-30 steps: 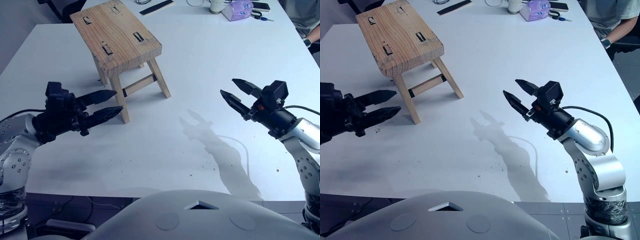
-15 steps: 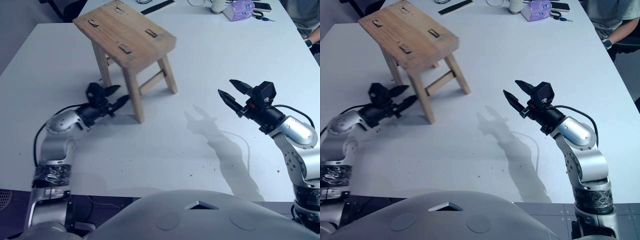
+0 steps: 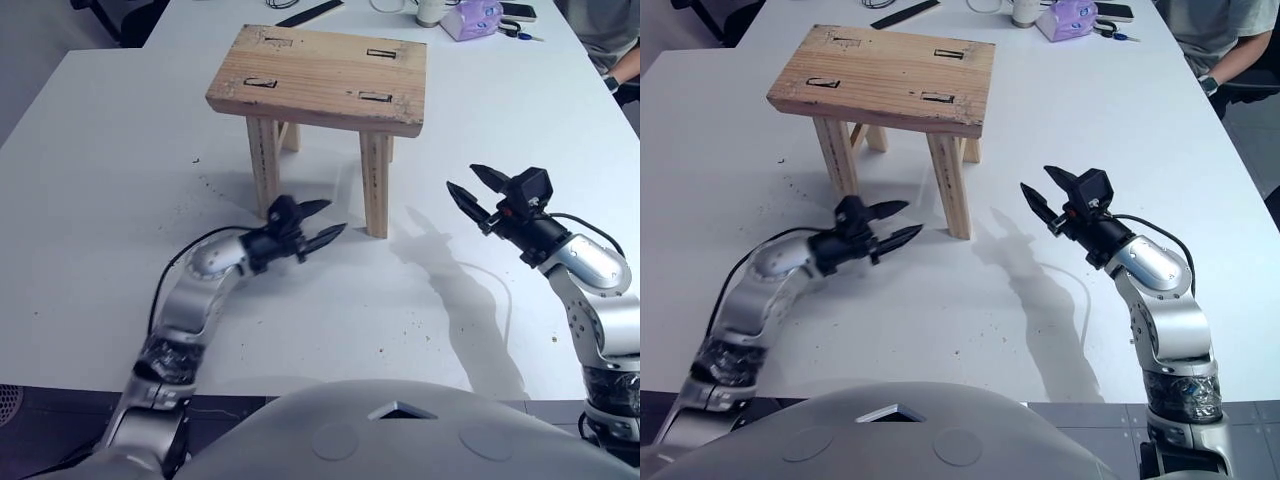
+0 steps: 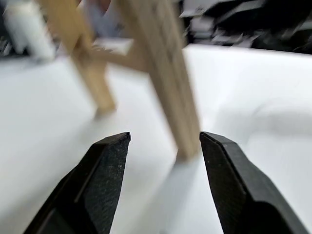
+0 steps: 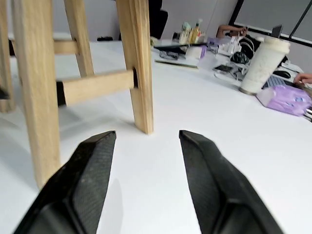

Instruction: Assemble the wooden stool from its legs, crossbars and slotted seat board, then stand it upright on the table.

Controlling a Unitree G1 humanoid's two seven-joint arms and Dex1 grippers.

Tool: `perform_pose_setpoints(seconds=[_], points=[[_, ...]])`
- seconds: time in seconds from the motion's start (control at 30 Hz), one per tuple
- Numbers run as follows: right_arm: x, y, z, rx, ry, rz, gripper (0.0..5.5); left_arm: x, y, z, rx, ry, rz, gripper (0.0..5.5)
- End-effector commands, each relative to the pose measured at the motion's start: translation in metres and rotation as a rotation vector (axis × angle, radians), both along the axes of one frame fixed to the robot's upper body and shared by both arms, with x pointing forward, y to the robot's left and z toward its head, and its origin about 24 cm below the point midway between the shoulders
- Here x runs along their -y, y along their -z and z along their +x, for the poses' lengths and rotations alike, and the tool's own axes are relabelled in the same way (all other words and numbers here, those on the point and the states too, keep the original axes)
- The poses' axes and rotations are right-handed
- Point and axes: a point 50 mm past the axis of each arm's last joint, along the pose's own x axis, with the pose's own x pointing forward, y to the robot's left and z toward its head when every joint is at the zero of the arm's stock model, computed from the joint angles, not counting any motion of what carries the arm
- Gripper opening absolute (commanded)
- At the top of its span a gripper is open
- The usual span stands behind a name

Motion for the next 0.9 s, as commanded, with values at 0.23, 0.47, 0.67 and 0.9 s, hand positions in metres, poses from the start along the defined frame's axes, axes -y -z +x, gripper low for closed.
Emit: perform_pose_setpoints(seconds=[0.23,0.47,0.67,0.9], points=[[0.009,0.030,0.006,0.055,0.507,0.111,2.40,-0.112,0.013,-0.008,0.035,-0.523,-0.047,2.65],[0.018,0.066,0.019,0.028,0.659,0.100,2.40,-0.080,0.019,0.027,0.183,-0.638,-0.079,2.65],[0.017,0.063,0.050,0.082,0.643,0.101,2.40,-0.080,0.024,0.038,0.231,-0.686,-0.053,2.65],[0.007,0.066,0.062,0.100,0.633,0.099,2.40,-0.063,0.033,0.046,0.227,-0.758,-0.069,2.65]])
